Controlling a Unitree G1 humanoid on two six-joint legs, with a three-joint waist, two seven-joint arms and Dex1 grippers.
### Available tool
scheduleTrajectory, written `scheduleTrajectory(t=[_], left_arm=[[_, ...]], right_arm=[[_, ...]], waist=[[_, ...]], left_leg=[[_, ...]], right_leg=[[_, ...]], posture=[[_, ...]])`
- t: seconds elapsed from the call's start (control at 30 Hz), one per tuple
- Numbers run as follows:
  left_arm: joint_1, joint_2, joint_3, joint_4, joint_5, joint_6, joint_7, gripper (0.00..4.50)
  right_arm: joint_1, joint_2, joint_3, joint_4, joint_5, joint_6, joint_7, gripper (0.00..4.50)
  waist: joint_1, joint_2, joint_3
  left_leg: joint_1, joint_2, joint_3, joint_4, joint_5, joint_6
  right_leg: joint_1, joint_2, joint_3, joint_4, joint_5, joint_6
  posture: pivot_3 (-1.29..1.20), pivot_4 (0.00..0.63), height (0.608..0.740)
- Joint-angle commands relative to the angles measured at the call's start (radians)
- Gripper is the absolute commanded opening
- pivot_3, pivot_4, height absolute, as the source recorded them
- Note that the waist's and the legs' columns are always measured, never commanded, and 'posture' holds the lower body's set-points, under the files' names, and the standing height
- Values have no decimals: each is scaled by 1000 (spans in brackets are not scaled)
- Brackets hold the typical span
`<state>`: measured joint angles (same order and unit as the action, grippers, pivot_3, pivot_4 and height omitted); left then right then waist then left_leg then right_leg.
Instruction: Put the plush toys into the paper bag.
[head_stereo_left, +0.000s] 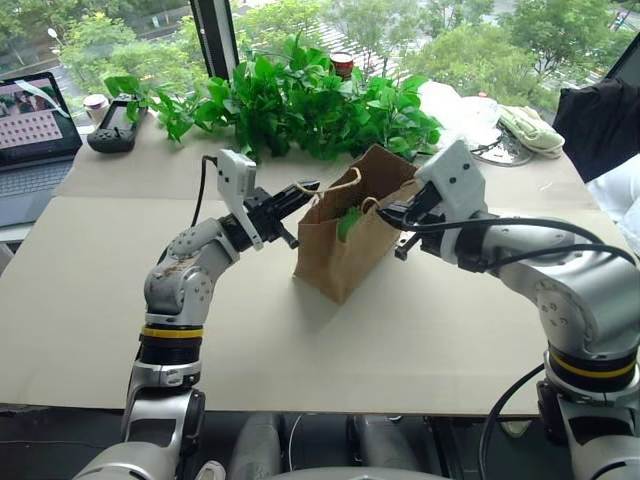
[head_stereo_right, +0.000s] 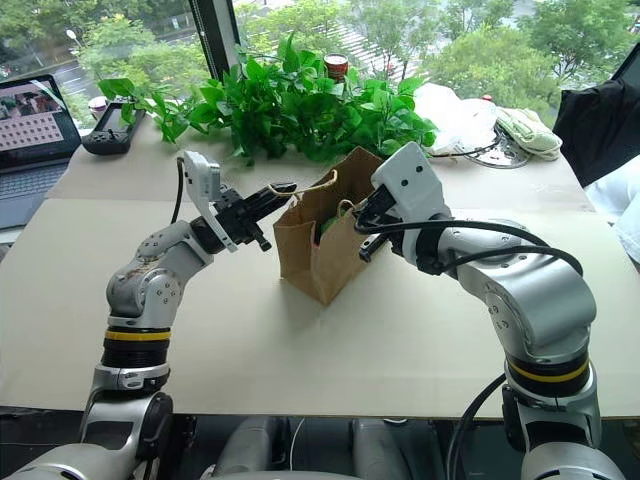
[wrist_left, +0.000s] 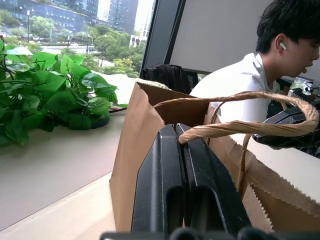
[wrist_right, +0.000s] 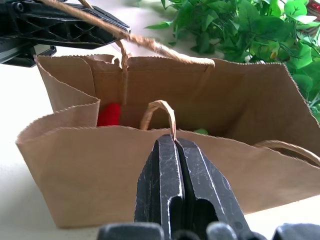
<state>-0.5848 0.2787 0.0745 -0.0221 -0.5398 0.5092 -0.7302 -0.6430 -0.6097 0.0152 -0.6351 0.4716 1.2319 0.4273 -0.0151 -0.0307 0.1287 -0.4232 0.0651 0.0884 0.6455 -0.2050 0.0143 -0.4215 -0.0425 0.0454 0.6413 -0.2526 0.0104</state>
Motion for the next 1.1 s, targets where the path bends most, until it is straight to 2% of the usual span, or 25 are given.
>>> scheduleTrajectory(t=[0.03, 0.13, 0.3, 0.33, 0.37, 0.43, 0.47, 0.7, 0.87, 1.03, 1.1], left_arm=[[-27, 7, 2, -33, -31, 9, -17, 781], [-30, 19, 1, -34, -34, 13, -23, 1897], [-61, 63, 39, -35, -74, 64, -35, 3718], [-65, 74, 49, -38, -88, 78, -41, 4246], [-66, 87, 56, -42, -101, 92, -47, 4496], [-53, 110, 75, -53, -130, 118, -56, 4500], [-45, 120, 88, -56, -146, 130, -56, 4500], [79, 191, 131, -65, -177, 157, -85, 4500], [172, 215, 80, -65, -126, 97, -130, 4500], [197, 203, 56, -84, -113, 66, -137, 4500], [202, 205, 44, -90, -104, 56, -142, 4500]], right_arm=[[-7, 9, -41, -7, -7, 5, -32, 297], [-7, 12, -58, -8, 3, 9, -39, 1131], [-26, 32, -135, -32, 63, 17, -23, 2840], [-31, 35, -150, -36, 77, 16, -18, 3335], [-36, 38, -166, -38, 92, 14, -11, 3598], [-45, 30, -201, -42, 126, 13, 6, 4258], [-51, 20, -215, -43, 139, 13, 13, 4435], [-16, -62, -398, -61, 347, 48, 131, 4435], [60, -141, -430, -66, 443, 6, 212, 4435], [132, -179, -392, -74, 469, -28, 235, 3089], [178, -202, -353, -94, 458, -49, 252, 2329]], waist=[[0, 0, 0], [2, 0, 0], [2, 0, 0], [2, 0, 0], [2, 0, 0], [-1, 0, 0], [-1, 0, 0], [1, 0, 0], [4, 0, 0], [3, 0, 0], [3, 0, 0]], left_leg=[[0, 0, 0, 0, 0, 0], [0, 0, 0, 0, 0, 0], [0, 0, 0, 0, 0, 0], [0, 0, 0, 0, 0, 0], [-1, 0, 0, 0, 0, 0], [0, 0, 0, 0, 0, 0], [0, 0, 0, -1, 0, 0], [0, 0, 0, -1, 0, 0], [1, 0, 0, -1, 0, 0], [1, 0, 0, -1, 0, 0], [1, 0, 0, -1, 0, 0]], right_leg=[[0, 0, 0, 0, 0, 0], [0, 0, 0, 0, 0, 0], [0, 0, 0, 0, 0, 0], [0, 0, 0, 0, 0, 0], [0, 0, 0, 0, 0, 0], [0, 0, 0, 0, 0, 0], [0, 0, 0, 0, 0, 0], [0, 0, 0, -1, 0, 0], [1, -1, 0, -2, 0, 0], [1, -1, 0, -2, 0, 0], [1, -1, 0, -2, 0, 0]], posture=[[0, 150, 740], [0, 150, 740], [0, 150, 740], [0, 150, 740], [0, 150, 740], [0, 150, 740], [0, 150, 740], [0, 150, 740], [0, 150, 740], [0, 150, 740], [0, 150, 740]])
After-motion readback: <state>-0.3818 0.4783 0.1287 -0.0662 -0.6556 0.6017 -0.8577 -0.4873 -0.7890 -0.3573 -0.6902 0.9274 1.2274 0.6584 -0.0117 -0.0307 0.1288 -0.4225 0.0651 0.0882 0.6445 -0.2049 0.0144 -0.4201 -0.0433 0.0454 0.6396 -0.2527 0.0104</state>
